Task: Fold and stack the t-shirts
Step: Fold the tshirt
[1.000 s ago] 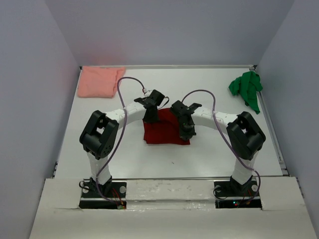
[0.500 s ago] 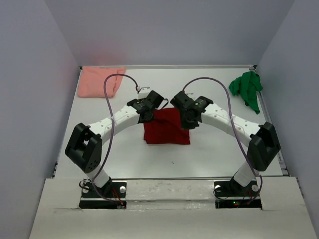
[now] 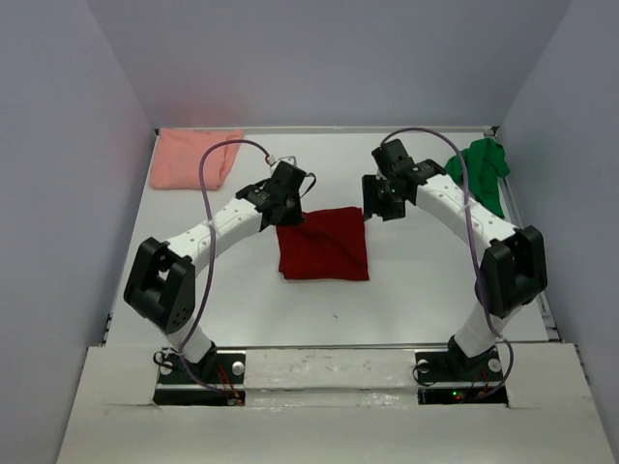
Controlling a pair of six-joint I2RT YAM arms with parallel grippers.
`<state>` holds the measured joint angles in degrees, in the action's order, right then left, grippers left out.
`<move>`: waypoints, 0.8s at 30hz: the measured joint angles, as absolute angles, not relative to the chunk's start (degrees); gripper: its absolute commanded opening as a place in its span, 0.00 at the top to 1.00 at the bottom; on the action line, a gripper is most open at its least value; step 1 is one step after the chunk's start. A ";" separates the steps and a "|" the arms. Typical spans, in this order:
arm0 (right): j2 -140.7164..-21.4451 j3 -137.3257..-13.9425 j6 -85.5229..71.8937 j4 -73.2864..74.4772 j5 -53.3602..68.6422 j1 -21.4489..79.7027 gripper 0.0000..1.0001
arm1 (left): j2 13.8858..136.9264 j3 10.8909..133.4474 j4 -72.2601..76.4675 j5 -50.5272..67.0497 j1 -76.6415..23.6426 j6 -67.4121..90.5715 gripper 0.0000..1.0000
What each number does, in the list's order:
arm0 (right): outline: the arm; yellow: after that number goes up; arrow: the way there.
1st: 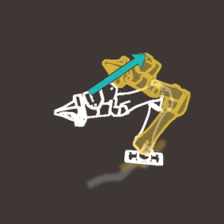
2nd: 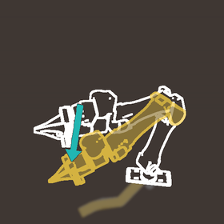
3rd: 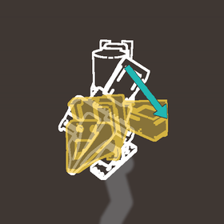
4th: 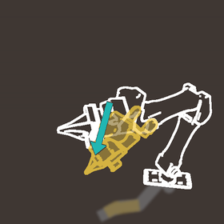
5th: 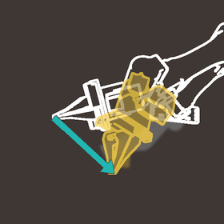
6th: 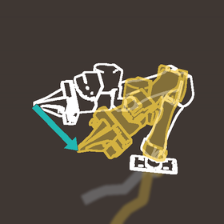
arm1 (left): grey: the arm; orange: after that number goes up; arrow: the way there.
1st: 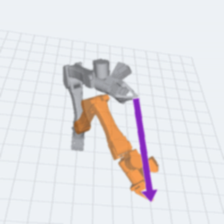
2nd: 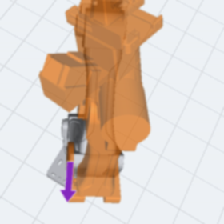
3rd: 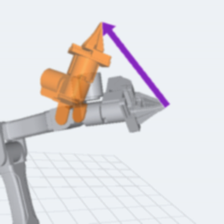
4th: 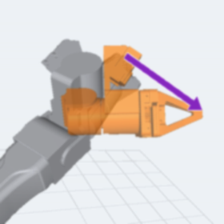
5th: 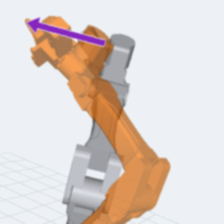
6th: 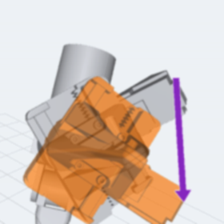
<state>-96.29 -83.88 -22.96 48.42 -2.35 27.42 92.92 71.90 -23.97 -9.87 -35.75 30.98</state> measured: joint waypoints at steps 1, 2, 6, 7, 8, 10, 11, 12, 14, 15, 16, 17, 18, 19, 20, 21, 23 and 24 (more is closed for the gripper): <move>-97.49 -84.36 -22.15 48.03 -1.26 26.59 0.41 | 93.19 71.90 -23.53 -9.28 -35.05 30.68 0.67; -99.07 -84.71 -21.34 47.20 0.14 25.45 0.41 | 93.41 71.90 -23.29 -8.95 -34.65 30.48 0.67; -103.63 -84.71 -19.31 45.32 4.38 23.18 0.42 | 96.01 71.92 -22.31 -7.20 -32.16 29.45 0.67; -104.47 -84.71 -18.83 45.06 5.32 22.83 0.42 | 96.79 72.01 -22.28 -6.90 -31.73 29.21 0.67; -105.10 -84.71 -18.52 44.86 5.78 22.55 0.42 | 97.45 72.03 -22.24 -6.74 -31.40 29.04 0.67; -106.43 -84.95 -17.65 44.47 6.68 22.22 0.43 | 99.24 72.18 -22.02 -5.82 -30.72 28.47 0.67; -106.96 -85.10 -17.39 44.38 6.79 22.20 0.43 | 99.74 72.29 -22.06 -5.56 -30.57 28.27 0.67; -107.72 -85.65 -16.82 44.40 6.85 22.17 0.43 | 100.62 72.55 -21.98 -4.80 -30.26 27.94 0.67; -108.66 -86.46 -16.16 44.27 6.98 22.15 0.43 | 101.58 72.90 -21.80 -4.08 -29.95 27.44 0.67; -109.12 -86.89 -15.75 44.21 7.16 22.02 0.42 | 101.89 73.10 -21.78 -3.73 -29.87 27.24 0.67; -109.60 -87.29 -15.38 44.03 7.38 21.96 0.42 | 102.10 73.25 -21.63 -3.46 -29.80 27.03 0.67; -110.19 -87.88 -14.96 43.99 7.55 21.87 0.42 | 102.26 73.38 -21.41 -3.20 -29.76 26.87 0.67; -110.45 -88.25 -14.70 43.90 7.84 21.76 0.42 | 102.32 73.54 -21.19 -2.83 -29.67 26.68 0.67; -111.04 -88.73 -14.48 43.70 8.12 21.61 0.42 | 102.37 73.65 -20.93 -2.52 -29.47 26.48 0.67; -111.72 -89.45 -14.20 43.42 8.47 21.28 0.42 | 102.37 73.67 -20.71 -2.26 -29.47 26.33 0.67; -112.14 -89.95 -14.04 43.29 8.69 21.04 0.42 | 102.37 73.87 -20.67 -1.98 -29.39 26.11 0.67; -113.40 -91.26 -13.56 42.94 9.56 20.32 0.43 | 102.37 74.13 -20.34 -1.63 -29.32 25.80 0.67; -114.13 -92.03 -13.34 42.92 10.15 19.97 0.43 | 102.37 74.28 -20.34 -1.52 -29.12 25.69 0.67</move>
<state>-114.13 -92.03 -13.34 42.92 10.15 19.97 102.37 74.28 -20.34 -1.52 -29.12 25.69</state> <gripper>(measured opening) 0.578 0.327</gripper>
